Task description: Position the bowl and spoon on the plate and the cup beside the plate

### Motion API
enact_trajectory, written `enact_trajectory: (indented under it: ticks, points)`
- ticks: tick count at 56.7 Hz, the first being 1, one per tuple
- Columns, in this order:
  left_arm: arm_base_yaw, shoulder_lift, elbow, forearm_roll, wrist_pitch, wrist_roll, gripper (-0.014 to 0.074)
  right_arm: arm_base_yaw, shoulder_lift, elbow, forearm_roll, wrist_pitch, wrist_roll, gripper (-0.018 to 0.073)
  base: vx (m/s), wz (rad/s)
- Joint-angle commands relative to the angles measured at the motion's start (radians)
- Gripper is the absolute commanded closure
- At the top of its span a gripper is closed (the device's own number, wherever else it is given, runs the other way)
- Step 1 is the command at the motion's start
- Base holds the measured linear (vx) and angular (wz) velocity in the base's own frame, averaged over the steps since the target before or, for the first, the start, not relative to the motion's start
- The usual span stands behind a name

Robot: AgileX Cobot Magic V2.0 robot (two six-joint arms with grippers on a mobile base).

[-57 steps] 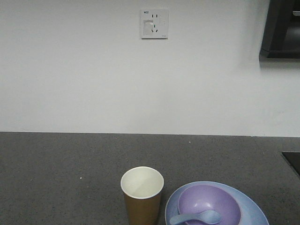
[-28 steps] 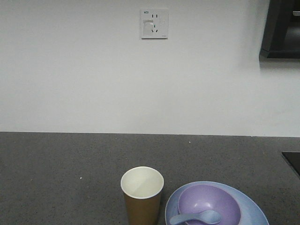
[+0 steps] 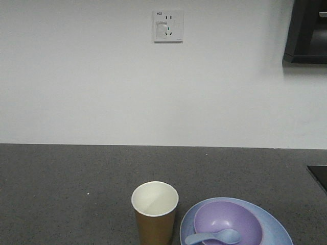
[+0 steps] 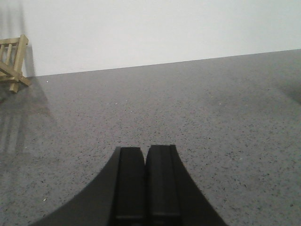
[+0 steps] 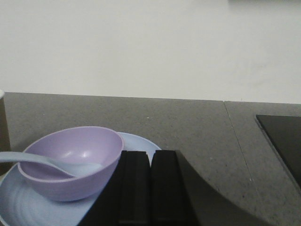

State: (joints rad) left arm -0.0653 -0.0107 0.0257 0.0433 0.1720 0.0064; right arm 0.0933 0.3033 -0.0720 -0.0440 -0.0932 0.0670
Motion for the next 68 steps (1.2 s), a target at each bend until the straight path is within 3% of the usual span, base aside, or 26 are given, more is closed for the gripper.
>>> enact_trajectory:
  ticks: [1, 10, 25, 68]
  points:
    - [0.001, -0.015, -0.025, -0.009, -0.079, -0.001, 0.06, -0.024, -0.097, 0.096, 0.066, -0.164, -0.004, 0.0568, 0.0, 0.0]
    - [0.001, -0.015, -0.025, -0.009, -0.079, -0.001, 0.06, -0.075, -0.244, 0.107, 0.064, 0.009, -0.055, 0.0568, 0.0, 0.0]
    - [0.001, -0.016, -0.025, -0.009, -0.076, -0.001, 0.06, -0.161, -0.319, 0.107, 0.06, 0.032, -0.085, 0.0568, 0.0, 0.0]
    - [0.001, -0.016, -0.025, -0.009, -0.075, -0.001, 0.06, -0.161, -0.319, 0.107, 0.06, 0.035, -0.085, 0.0568, 0.0, 0.0]
